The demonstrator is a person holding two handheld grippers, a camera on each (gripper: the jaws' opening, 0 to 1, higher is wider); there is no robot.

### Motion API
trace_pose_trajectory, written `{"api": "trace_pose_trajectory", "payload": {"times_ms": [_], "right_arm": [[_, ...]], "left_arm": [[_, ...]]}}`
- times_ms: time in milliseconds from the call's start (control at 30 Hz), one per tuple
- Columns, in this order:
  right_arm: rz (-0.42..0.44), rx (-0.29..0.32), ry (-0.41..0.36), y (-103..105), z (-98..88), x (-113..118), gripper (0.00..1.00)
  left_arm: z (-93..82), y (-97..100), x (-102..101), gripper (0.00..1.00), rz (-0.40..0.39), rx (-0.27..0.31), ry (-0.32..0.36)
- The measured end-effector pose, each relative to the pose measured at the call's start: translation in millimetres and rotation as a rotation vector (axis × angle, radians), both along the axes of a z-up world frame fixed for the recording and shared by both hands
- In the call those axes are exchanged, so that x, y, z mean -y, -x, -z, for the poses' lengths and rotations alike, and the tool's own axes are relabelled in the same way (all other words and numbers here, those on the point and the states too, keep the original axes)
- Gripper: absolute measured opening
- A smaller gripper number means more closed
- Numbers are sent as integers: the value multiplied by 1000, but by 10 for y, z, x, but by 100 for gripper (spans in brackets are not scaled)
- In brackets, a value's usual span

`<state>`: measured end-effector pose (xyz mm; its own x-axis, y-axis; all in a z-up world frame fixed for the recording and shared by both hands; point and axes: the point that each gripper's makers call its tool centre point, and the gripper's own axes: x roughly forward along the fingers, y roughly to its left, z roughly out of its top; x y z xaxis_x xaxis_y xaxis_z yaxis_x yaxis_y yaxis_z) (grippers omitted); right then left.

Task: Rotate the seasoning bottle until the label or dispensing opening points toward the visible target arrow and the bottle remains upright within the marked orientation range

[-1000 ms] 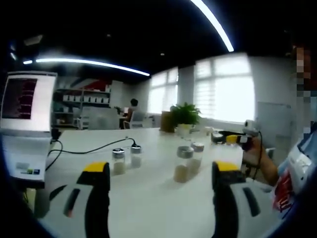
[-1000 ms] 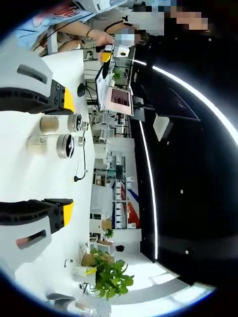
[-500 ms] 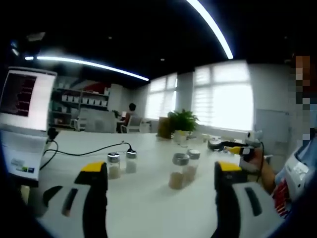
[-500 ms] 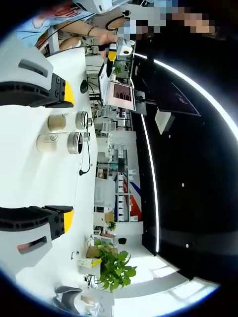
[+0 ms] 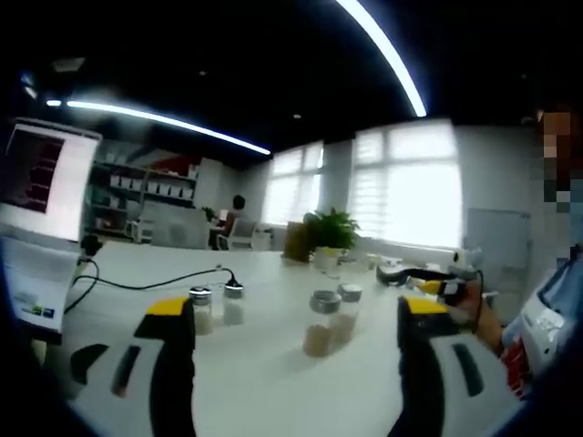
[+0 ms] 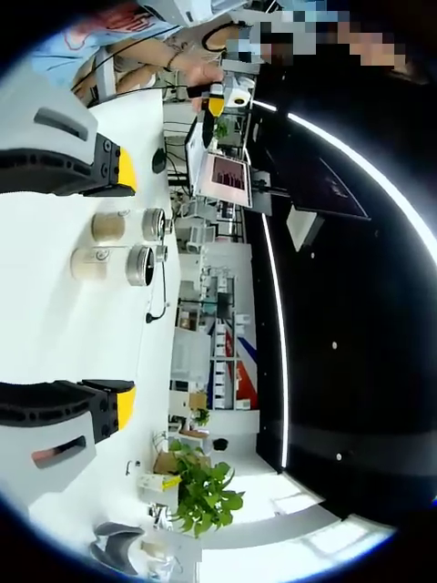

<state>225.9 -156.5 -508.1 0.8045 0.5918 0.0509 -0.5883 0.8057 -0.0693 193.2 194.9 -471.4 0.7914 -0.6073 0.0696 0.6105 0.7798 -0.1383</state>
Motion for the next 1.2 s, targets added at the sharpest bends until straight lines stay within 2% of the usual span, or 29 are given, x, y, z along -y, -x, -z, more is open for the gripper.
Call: {"api": "trace_pose_trajectory", "payload": {"times_ms": [167, 267, 667, 767, 933, 1000, 1100, 1200], "right_arm": [[-2, 6, -7, 4, -28, 5, 85], [-15, -15, 4, 4, 19, -6, 85], [-3, -13, 0, 24, -5, 21, 85], [0, -12, 3, 37, -8, 29, 85], [3, -9, 9, 54, -12, 37, 85], [5, -10, 16, 59, -9, 43, 85], [6, -9, 19, 70, -11, 47, 85], [8, -7, 17, 81, -22, 55, 85]], "left_arm": [[-26, -35, 2, 97, -7, 9, -7], [-38, -81, 9, 97, -7, 7, 6], [-199, -364, 184, 96, 13, 30, 17], [-198, -440, 256, 96, 23, 27, -14], [-196, -571, 393, 95, 40, 27, -29], [-215, -663, 409, 94, 14, 74, -68], [-185, -783, 426, 91, -27, 86, -111], [-162, -876, 458, 91, -32, 78, -111]]}}
